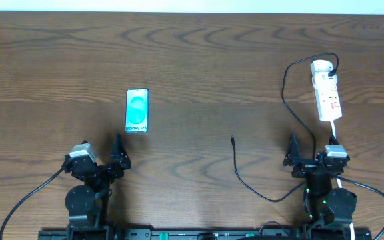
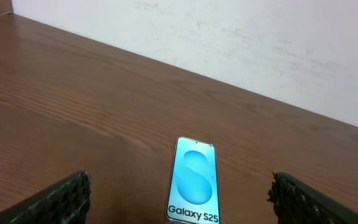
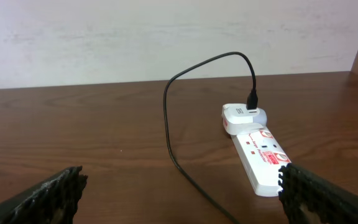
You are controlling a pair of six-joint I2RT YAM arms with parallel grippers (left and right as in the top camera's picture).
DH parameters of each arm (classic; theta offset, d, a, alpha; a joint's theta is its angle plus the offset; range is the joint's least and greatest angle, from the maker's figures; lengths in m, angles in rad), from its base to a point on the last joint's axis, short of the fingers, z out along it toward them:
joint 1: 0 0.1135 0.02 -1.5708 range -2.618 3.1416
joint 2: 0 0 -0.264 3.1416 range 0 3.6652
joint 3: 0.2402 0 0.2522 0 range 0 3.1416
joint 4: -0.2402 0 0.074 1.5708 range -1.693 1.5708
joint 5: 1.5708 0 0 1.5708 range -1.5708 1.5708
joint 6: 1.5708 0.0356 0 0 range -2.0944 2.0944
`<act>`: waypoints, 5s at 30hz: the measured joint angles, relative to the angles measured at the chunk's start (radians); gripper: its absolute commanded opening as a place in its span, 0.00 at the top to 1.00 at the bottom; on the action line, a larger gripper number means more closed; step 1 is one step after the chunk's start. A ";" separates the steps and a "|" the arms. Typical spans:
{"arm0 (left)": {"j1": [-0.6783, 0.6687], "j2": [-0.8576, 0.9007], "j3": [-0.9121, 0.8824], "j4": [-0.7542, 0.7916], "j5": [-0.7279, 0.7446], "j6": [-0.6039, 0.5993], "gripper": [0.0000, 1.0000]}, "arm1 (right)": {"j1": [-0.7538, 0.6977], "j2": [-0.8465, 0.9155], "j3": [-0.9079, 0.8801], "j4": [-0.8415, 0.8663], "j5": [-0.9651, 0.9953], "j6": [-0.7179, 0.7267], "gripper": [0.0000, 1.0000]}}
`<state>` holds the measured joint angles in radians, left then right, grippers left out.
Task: Plug charger to phone and switch on socket
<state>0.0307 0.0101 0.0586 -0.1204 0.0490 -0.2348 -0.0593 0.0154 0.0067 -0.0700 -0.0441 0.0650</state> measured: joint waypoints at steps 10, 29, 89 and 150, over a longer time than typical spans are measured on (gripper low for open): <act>0.000 0.000 0.000 0.000 0.000 0.000 0.08 | 0.000 0.000 0.000 0.000 0.000 0.000 0.01; 0.000 0.000 0.000 0.000 0.000 0.000 0.08 | 0.000 0.000 0.000 0.000 0.000 0.000 0.01; 0.000 0.016 0.042 -0.031 0.000 0.000 0.08 | 0.000 0.000 0.000 0.000 0.000 0.000 0.01; -0.002 1.302 1.217 -0.789 0.102 0.053 0.00 | 0.000 0.002 0.000 0.000 0.014 0.000 0.01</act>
<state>0.0288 1.3121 1.2758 -0.9092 0.1513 -0.1822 -0.0593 0.0174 0.0067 -0.0704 -0.0296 0.0654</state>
